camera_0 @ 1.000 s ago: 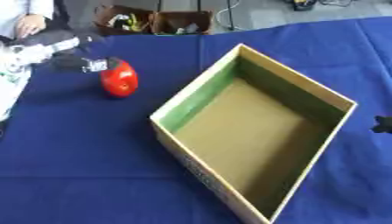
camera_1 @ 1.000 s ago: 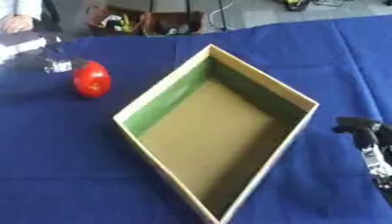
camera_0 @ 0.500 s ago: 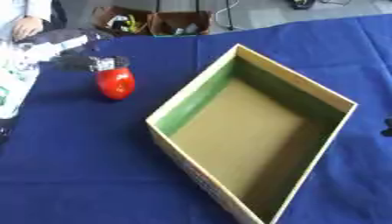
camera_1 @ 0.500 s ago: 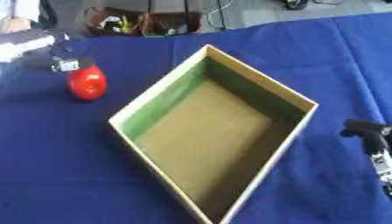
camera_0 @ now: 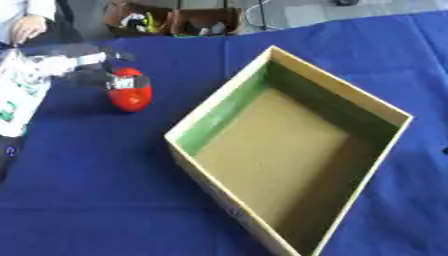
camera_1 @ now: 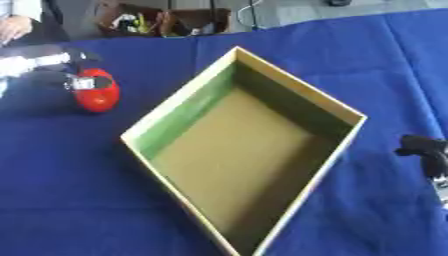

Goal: Pick up objects on the table and place them in the box.

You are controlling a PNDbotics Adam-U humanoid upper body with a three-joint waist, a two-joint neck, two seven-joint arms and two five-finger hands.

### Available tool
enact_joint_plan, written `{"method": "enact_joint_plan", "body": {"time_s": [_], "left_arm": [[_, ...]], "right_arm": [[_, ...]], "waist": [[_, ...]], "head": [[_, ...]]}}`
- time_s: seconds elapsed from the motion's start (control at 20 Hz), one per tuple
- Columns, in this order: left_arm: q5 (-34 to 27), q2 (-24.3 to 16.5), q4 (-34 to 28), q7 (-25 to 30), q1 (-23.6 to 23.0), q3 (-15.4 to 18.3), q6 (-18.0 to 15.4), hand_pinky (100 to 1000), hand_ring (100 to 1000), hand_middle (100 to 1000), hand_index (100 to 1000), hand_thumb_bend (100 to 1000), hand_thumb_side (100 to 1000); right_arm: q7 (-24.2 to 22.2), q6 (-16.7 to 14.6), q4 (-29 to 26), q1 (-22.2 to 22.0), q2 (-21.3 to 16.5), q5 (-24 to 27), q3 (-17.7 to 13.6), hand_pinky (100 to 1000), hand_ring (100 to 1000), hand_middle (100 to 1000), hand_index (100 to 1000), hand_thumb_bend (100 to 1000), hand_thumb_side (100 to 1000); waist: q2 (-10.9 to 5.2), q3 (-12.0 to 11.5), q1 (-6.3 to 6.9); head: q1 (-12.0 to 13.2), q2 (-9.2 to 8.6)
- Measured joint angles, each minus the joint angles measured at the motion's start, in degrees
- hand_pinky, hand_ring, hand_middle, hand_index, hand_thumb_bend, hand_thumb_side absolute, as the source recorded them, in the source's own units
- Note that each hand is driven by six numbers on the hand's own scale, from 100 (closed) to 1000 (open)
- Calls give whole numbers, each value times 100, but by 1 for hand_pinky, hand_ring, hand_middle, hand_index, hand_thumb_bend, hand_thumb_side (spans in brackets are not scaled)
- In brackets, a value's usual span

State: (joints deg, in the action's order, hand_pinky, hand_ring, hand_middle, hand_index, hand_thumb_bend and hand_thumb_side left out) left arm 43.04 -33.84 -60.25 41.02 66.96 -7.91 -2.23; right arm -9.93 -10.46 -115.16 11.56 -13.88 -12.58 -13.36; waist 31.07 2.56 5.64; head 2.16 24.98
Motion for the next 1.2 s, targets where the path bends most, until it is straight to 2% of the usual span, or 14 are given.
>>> {"method": "enact_joint_plan", "body": {"time_s": [0.4,0.45,0.55,0.6,0.65,0.85,0.95,1.05,1.2], "left_arm": [[208,6,48,49,-45,2,-8,730,834,966,1000,603,940],[208,8,59,39,-46,2,-12,675,780,953,1000,591,935],[183,11,75,-17,-47,8,-11,675,780,953,1000,591,935],[162,12,76,-62,-47,14,-4,608,708,924,1000,583,912],[136,14,78,-130,-47,25,13,593,685,909,1000,578,901],[56,20,146,-456,-47,45,107,523,626,884,1000,574,871],[39,41,183,-556,-47,46,141,464,575,851,973,562,838],[33,65,216,-631,-48,50,172,450,556,837,967,554,819],[11,73,257,-678,-54,53,213,368,488,772,956,476,728]], "right_arm": [[0,0,-2,-2,-1,-11,-1,892,865,622,759,100,889],[0,0,-4,-2,-1,-16,-1,892,865,621,755,100,892],[0,0,-14,-1,0,-27,0,892,865,621,755,100,892],[0,0,-21,-1,0,-40,2,892,865,619,753,100,891],[-1,-1,-25,1,0,-48,2,892,865,619,752,100,889],[-9,-12,-35,7,0,-72,3,893,866,619,752,100,888],[-3,-18,-38,7,0,-97,1,893,866,617,750,100,884],[6,-27,-40,7,0,-112,0,893,866,617,750,100,879],[29,-26,-47,7,1,-142,-3,894,866,614,748,100,870]], "waist": [[15,-1,-8],[22,2,-8],[32,12,-8],[38,16,-7],[45,26,-5],[76,58,4],[79,60,8],[84,63,8],[90,68,8]], "head": [[26,-42],[27,-44],[41,-50],[51,-60],[61,-71],[78,-99],[85,-99],[93,-99],[98,-99]]}}
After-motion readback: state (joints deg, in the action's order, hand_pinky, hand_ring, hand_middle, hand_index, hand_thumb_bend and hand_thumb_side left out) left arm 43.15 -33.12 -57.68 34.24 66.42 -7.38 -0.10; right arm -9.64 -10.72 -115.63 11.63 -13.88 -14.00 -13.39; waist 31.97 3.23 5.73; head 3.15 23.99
